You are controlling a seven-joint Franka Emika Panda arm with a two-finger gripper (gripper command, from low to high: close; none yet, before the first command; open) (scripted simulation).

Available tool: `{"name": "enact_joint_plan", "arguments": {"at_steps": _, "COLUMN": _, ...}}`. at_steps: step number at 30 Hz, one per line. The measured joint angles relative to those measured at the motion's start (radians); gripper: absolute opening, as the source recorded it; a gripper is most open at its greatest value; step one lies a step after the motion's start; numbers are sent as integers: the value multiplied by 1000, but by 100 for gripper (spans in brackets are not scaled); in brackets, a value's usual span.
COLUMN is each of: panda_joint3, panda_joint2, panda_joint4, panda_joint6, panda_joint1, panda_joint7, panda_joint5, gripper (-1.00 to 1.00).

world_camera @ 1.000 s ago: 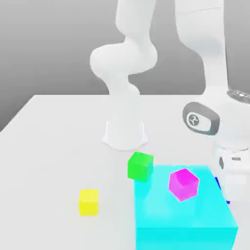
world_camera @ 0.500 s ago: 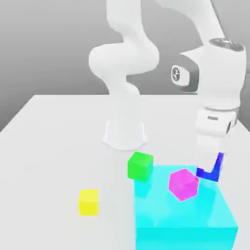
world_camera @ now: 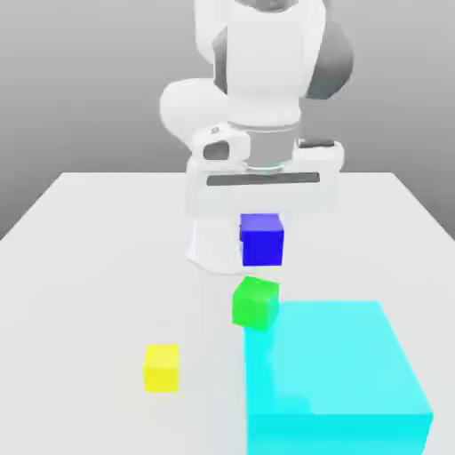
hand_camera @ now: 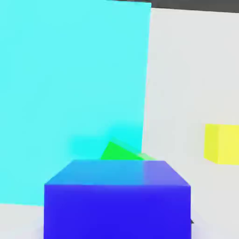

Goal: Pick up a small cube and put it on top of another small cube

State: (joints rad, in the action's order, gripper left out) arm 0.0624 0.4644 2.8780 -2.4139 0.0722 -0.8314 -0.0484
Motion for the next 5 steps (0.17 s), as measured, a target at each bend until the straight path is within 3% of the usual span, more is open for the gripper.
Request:
{"name": "enact_joint_plan", "arguments": {"at_steps": 1, "panda_joint3": 5, "panda_joint2": -29, "panda_joint4": 12, "panda_joint6": -42, "panda_joint1": -3, "panda_joint7": -1, "panda_joint5": -1, "gripper": -100}}
{"name": "enact_joint_plan", "arguments": {"at_steps": 2, "panda_joint3": 7, "panda_joint2": -58, "panda_joint4": 24, "panda_joint6": -82, "panda_joint1": -5, "panda_joint7": -1, "panda_joint5": -1, "gripper": 100}}
{"name": "enact_joint_plan", "arguments": {"at_steps": 5, "panda_joint3": 7, "panda_joint2": -58, "panda_joint4": 24, "panda_joint6": -82, "panda_joint1": -5, "panda_joint7": -1, "panda_joint5": -1, "gripper": 100}}
